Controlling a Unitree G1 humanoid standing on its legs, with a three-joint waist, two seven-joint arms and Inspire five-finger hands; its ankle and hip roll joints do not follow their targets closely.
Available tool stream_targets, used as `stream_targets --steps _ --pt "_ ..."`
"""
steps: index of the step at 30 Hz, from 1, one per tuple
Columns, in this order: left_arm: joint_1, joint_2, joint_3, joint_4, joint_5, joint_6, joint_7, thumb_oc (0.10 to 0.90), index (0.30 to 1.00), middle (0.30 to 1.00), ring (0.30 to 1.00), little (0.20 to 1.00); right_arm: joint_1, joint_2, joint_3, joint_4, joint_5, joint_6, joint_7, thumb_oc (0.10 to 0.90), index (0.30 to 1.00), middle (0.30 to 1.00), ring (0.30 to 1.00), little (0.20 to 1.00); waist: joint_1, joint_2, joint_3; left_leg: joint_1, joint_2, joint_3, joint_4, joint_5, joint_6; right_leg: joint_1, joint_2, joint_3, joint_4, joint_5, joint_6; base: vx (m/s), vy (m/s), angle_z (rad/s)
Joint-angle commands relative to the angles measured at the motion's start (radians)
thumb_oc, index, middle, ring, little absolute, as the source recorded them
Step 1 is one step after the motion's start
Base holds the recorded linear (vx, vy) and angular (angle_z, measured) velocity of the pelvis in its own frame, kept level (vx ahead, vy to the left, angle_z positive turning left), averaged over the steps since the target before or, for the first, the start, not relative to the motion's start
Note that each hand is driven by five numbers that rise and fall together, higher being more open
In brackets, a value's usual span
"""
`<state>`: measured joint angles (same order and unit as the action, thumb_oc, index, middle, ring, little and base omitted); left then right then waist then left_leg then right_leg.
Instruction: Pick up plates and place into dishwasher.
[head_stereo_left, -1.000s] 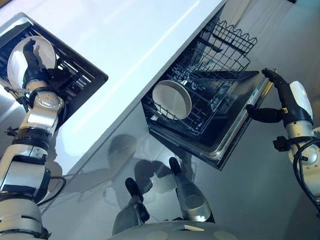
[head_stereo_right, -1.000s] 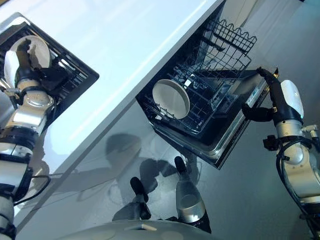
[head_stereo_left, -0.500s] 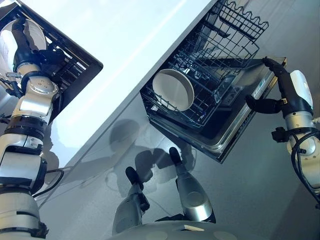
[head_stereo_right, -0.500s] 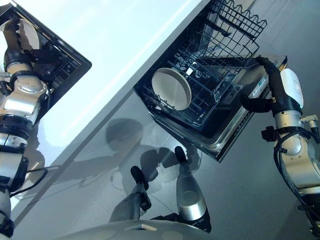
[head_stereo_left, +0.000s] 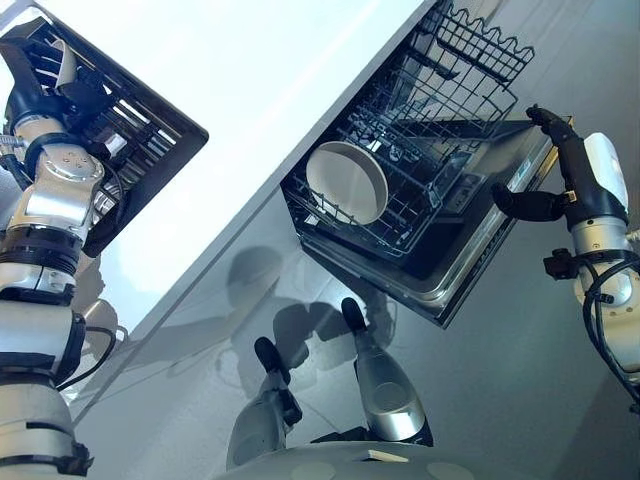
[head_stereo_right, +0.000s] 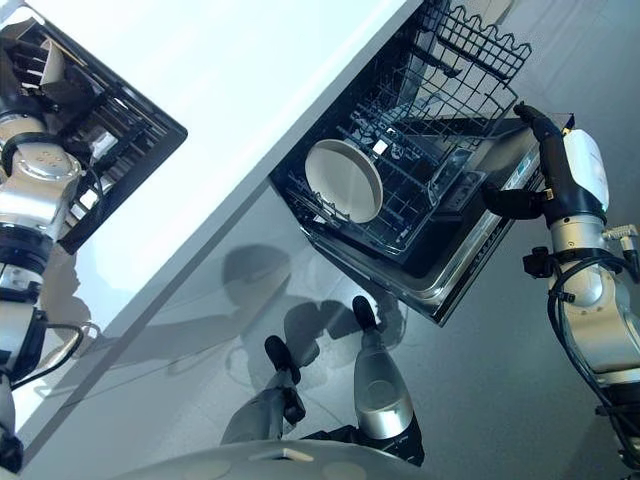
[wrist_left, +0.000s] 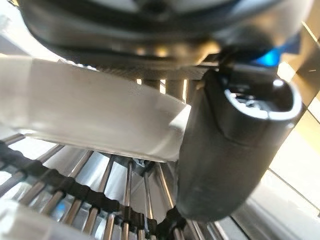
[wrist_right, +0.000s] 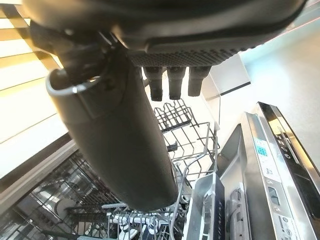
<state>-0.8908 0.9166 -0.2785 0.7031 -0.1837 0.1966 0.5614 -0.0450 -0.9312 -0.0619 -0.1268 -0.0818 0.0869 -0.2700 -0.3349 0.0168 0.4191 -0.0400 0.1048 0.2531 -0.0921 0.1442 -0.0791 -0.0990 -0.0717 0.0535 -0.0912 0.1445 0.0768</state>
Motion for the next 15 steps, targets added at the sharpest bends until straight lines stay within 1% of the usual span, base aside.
stream_targets --steps 1,3,7,12,15 --pt "-0.047 0.079 0.011 0.067 0.073 -0.009 -0.020 0.100 0.300 0.300 0.300 0.200 -0.024 -0.051 -0.111 -0.070 -0.033 -0.100 -0.059 0.800 0.900 0.900 0.900 0.900 -0.008 -0.023 -0.112 0.062 0.002 0.014 0.005 -0.076 -0.013 0.026 0.021 -0.036 0.056 -0.069 0.029 0.00 0.000 0.00" --pt "-0.036 0.093 0.008 0.061 0.097 -0.006 -0.048 0.100 0.300 0.300 0.300 0.200 0.000 -0.048 -0.127 -0.076 -0.028 -0.122 -0.056 0.800 0.900 0.900 0.900 0.900 -0.010 -0.012 -0.129 0.072 0.001 0.016 0.005 -0.079 -0.013 0.038 0.021 -0.035 0.053 -0.071 0.029 0.01 -0.037 -0.02" --pt "-0.014 0.102 0.002 0.030 0.126 -0.016 -0.084 0.100 0.300 0.300 0.300 0.200 0.029 -0.036 -0.143 -0.094 -0.025 -0.137 -0.051 0.800 0.900 0.900 0.900 0.900 -0.005 0.003 -0.163 0.090 0.001 0.019 0.005 -0.083 -0.014 0.061 0.019 -0.038 0.048 -0.075 0.031 0.01 -0.048 0.01" --pt "0.010 0.114 0.004 -0.019 0.122 -0.056 -0.126 0.100 0.300 0.300 0.300 0.200 0.063 -0.021 -0.157 -0.099 -0.013 -0.159 -0.037 0.800 0.900 0.900 0.900 0.900 0.003 0.020 -0.205 0.110 0.001 0.018 0.005 -0.087 -0.014 0.088 0.018 -0.045 0.044 -0.082 0.031 0.02 -0.051 0.02" --pt "0.037 0.132 0.007 -0.087 0.141 -0.069 -0.151 0.100 0.300 0.300 0.300 0.200 0.087 -0.009 -0.169 -0.112 -0.008 -0.175 -0.025 0.800 0.900 0.900 0.900 0.900 0.013 0.029 -0.230 0.122 0.000 0.013 0.005 -0.090 -0.015 0.107 0.017 -0.049 0.042 -0.088 0.031 0.00 -0.052 0.03"
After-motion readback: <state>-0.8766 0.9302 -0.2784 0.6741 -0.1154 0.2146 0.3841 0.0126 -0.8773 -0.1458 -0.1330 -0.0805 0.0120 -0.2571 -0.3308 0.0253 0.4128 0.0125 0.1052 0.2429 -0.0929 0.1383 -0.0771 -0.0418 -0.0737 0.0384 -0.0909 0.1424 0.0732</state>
